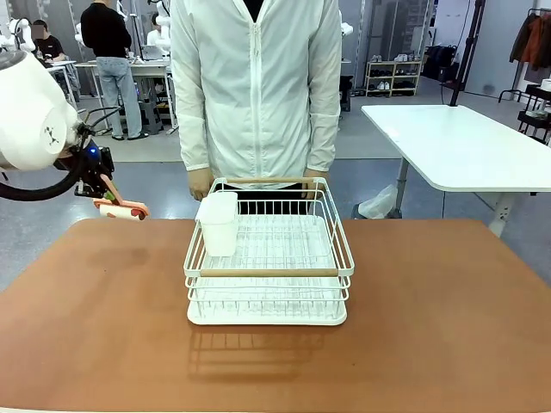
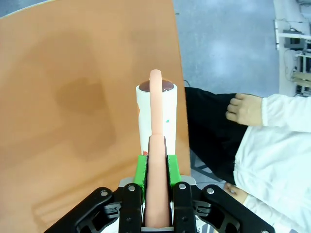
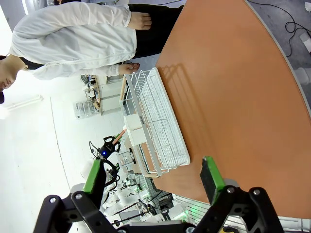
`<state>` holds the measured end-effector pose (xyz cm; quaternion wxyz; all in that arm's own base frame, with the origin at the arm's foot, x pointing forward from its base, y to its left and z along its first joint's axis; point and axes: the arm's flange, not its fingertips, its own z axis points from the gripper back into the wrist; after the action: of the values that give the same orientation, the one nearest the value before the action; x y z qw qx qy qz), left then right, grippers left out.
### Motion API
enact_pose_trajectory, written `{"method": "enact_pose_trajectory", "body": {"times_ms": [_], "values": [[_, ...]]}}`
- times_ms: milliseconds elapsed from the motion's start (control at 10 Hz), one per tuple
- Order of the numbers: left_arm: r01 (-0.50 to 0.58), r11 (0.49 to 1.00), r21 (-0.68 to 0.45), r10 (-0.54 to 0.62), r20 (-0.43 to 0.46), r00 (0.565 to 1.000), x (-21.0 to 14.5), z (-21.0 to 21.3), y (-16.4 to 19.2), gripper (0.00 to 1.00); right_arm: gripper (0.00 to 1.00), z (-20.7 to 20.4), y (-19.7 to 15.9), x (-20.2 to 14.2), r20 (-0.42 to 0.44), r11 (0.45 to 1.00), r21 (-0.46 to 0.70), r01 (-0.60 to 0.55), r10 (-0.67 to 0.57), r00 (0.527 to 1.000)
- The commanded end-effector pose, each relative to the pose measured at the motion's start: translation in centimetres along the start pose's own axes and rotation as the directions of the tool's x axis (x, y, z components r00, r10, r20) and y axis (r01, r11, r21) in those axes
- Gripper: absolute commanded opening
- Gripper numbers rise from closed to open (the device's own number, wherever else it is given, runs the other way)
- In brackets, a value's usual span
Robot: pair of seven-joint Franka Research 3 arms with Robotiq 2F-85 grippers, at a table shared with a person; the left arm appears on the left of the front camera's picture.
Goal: Clean the table.
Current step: Place the Lint Roller down when the Dish drying rack is positioned in the middle of the table.
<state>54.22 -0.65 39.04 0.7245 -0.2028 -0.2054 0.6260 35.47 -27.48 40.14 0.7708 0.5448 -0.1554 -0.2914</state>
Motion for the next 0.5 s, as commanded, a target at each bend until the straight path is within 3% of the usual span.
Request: {"method": "enact_pose_trajectory", "body": {"times_ms": [0,400], "values": [[-0.018,0.998,-0.062,0.017,-0.029,0.999,-0.7,-1.7,1.1,0.21,1.0,0.1,0.5,-0.2,0.0,1.0,0.012,0.016,-0.016,1.0],[-0.012,1.0,-0.01,0.011,-0.052,0.999,-1.4,-4.3,4.0,0.21,1.0,0.1,0.5,-0.2,0.0,1.0,0.012,0.016,-0.016,1.0]]}}
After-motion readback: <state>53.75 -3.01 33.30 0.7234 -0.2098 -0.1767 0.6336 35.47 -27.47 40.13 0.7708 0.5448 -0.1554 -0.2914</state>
